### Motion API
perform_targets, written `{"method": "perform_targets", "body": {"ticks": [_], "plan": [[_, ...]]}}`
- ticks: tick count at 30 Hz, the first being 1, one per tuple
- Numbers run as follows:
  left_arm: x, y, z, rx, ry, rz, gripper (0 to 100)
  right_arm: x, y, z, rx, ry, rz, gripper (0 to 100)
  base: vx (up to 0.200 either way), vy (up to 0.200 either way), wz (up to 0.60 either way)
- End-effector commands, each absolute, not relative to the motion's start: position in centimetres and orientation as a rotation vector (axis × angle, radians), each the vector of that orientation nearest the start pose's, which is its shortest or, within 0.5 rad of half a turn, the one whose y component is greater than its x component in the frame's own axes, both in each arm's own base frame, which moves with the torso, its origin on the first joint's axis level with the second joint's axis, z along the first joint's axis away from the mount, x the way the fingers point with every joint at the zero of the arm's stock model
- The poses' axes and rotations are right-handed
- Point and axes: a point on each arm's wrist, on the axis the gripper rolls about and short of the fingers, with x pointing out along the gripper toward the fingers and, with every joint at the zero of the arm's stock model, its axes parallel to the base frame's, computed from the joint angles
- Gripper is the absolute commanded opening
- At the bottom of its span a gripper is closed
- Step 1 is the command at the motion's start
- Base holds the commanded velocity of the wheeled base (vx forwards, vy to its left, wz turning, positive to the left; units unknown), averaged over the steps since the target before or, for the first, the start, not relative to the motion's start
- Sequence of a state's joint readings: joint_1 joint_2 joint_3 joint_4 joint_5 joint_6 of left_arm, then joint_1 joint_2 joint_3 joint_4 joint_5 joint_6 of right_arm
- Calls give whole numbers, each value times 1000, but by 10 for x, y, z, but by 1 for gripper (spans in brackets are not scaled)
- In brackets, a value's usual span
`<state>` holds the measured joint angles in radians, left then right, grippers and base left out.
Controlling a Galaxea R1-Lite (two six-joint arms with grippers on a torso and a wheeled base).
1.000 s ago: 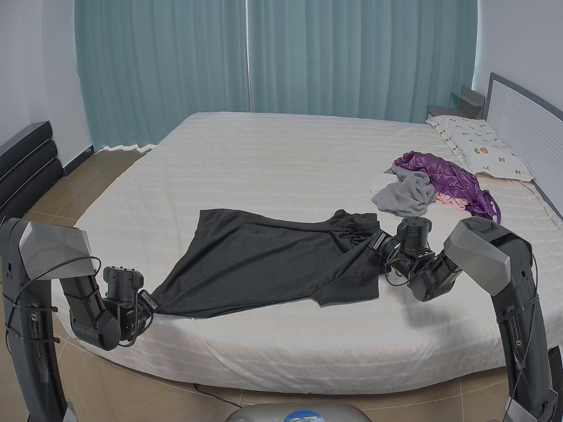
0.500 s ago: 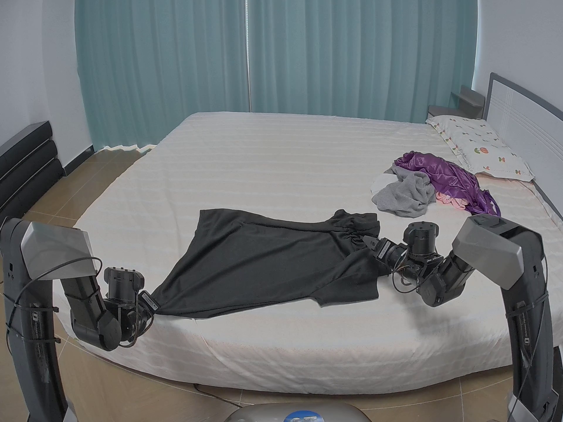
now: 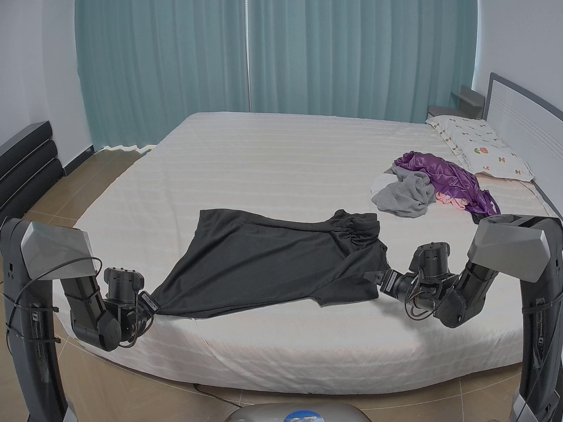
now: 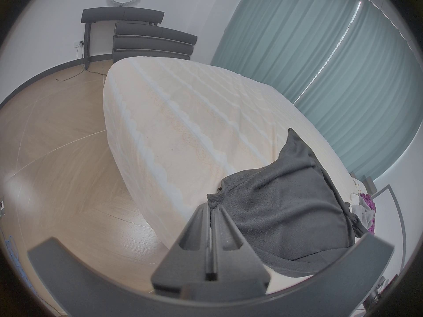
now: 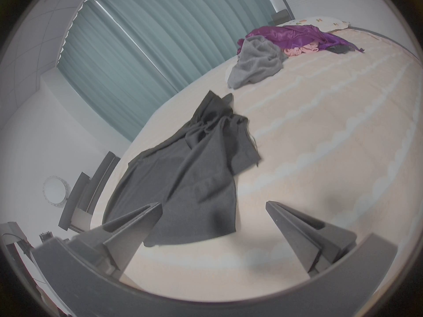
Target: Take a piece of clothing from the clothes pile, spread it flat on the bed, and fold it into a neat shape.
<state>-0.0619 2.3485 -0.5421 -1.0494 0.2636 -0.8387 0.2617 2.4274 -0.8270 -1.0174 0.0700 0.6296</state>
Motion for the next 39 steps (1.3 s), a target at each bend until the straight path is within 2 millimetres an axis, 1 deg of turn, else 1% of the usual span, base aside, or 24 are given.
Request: {"method": "perform_targets", "body": {"ticks": [1, 3, 7, 10, 13, 15, 16, 17, 20, 21, 26, 29, 34, 36, 37, 38, 39], "plan": [[316, -14, -44, -673, 619, 490, 0, 364, 109, -60, 533, 727, 132, 100, 0, 0, 0], [316, -14, -44, -673, 619, 490, 0, 366, 113, -67, 527, 734, 135, 100, 0, 0, 0], [316, -14, -45, -673, 622, 489, 0, 374, 114, -66, 532, 711, 139, 100, 0, 0, 0], [316, -14, -45, -672, 623, 487, 0, 375, 115, -68, 532, 714, 138, 100, 0, 0, 0], [317, -14, -45, -672, 621, 487, 0, 385, 119, -68, 532, 706, 143, 100, 0, 0, 0], [316, -14, -45, -672, 623, 487, 0, 390, 123, -70, 530, 702, 149, 100, 0, 0, 0], [317, -14, -44, -672, 621, 487, 0, 391, 125, -70, 529, 702, 152, 100, 0, 0, 0], [317, -14, -44, -672, 621, 487, 0, 391, 131, -70, 524, 702, 165, 100, 0, 0, 0], [317, -14, -45, -673, 621, 487, 0, 389, 138, -70, 515, 717, 175, 100, 0, 0, 0], [317, -14, -45, -673, 621, 487, 0, 389, 138, -70, 515, 717, 173, 0, 0, 0, 0], [317, -13, -44, -674, 619, 488, 0, 389, 135, -70, 513, 711, 153, 0, 0, 0, 0], [317, -13, -45, -674, 621, 488, 0, 387, 128, -67, 510, 705, 120, 0, 0, 0, 0], [316, -13, -43, -674, 619, 488, 0, 375, 120, -47, 529, 700, 122, 0, 0, 0, 0], [316, -13, -42, -675, 618, 487, 0, 370, 118, -33, 589, 692, 118, 0, 0, 0, 0], [315, -13, -42, -674, 619, 488, 0, 370, 118, -31, 598, 691, 120, 0, 0, 0, 0], [315, -14, -42, -672, 620, 487, 0, 365, 116, -18, 639, 687, 124, 0, 0, 0, 0], [315, -14, -42, -672, 620, 487, 0, 365, 116, -18, 639, 687, 124, 0, 0, 0, 0]]}}
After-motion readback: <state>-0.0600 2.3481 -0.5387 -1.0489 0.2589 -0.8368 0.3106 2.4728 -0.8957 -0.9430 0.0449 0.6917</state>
